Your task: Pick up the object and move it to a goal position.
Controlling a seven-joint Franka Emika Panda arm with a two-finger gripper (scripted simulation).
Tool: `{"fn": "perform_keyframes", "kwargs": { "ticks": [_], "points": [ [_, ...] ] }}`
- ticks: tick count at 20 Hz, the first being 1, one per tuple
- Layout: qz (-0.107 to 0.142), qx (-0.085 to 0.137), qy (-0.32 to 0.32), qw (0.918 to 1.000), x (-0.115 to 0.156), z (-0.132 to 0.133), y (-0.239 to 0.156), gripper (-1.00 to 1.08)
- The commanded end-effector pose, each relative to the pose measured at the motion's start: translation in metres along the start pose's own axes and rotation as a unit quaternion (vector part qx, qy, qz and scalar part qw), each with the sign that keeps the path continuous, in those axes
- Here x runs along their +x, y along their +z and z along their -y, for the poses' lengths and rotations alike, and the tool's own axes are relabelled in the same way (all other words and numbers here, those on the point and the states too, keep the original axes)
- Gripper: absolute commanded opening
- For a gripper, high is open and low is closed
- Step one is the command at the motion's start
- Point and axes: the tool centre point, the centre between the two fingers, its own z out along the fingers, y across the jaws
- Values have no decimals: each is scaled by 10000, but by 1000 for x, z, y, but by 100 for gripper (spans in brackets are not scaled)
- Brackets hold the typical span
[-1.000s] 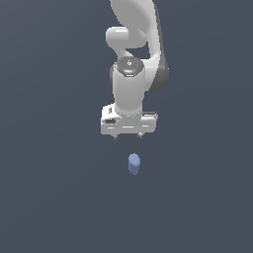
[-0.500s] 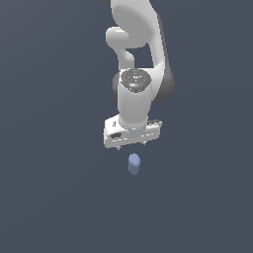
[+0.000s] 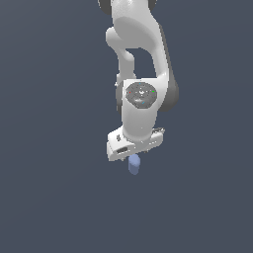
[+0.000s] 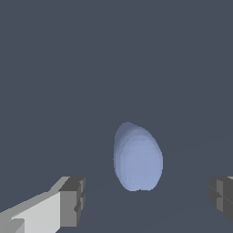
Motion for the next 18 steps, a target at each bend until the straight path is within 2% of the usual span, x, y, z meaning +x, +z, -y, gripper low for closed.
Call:
{"fn": "perform_keyframes", "kwargs": {
  "ticks": [1, 10, 18],
  "points": [
    [4, 6, -99, 10000, 5, 0, 2, 100],
    [9, 11, -150, 9999, 7, 0, 7, 100],
    [8, 12, -164, 9999, 6, 0, 46, 100]
  ]
}}
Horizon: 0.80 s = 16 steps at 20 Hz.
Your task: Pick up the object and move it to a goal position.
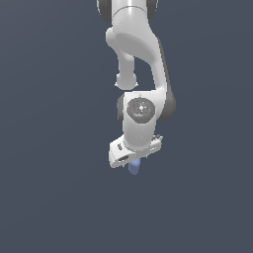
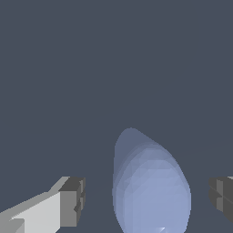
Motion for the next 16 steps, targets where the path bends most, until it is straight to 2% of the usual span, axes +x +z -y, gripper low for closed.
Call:
{"fn": "perform_keyframes", "kwargs": {
  "ticks": [1, 8, 9, 16],
  "points": [
    [-1, 0, -5, 10000, 0, 0, 11, 100],
    [-1, 0, -5, 10000, 1, 0, 15, 100],
    [-1, 0, -5, 10000, 1, 0, 15, -100],
    [-1, 0, -5, 10000, 1, 0, 15, -100]
  ]
}}
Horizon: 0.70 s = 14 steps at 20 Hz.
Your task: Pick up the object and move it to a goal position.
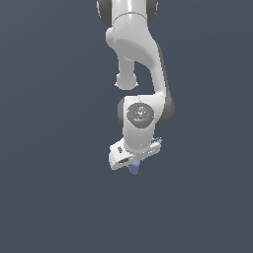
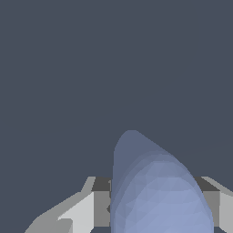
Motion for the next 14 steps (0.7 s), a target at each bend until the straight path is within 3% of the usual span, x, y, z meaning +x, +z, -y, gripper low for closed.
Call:
{"fn": "perform_keyframes", "kwargs": {
  "ticks": [1, 14],
  "points": [
    [-2, -1, 0, 10000, 0, 0, 0, -100],
    [-2, -1, 0, 10000, -10, 16, -10, -100]
  ]
}}
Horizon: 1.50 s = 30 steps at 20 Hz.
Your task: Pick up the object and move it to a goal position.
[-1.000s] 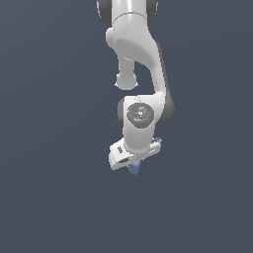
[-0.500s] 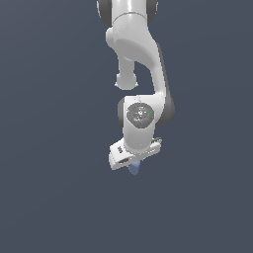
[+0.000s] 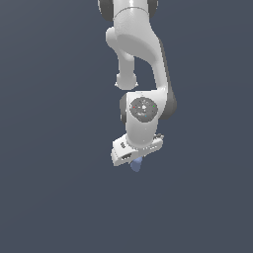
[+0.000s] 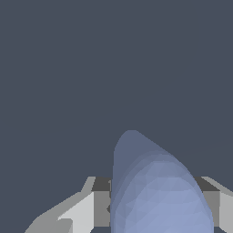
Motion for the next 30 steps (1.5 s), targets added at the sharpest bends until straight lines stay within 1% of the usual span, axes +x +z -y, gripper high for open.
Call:
{"fn": "perform_keyframes", "kwargs": {
  "ticks": [1, 8, 18, 23, 27, 30],
  "points": [
    [-4, -1, -2, 10000, -4, 7, -5, -100],
    [-1, -3, -3, 10000, -25, 41, -25, -100],
    [0, -10, -4, 10000, -70, 115, -70, -100],
    [0, -13, -4, 10000, -89, 148, -91, -100],
    [0, -13, -4, 10000, -100, 168, -104, -100],
    [-1, -10, -3, 10000, -105, 178, -110, -100]
  ]
}}
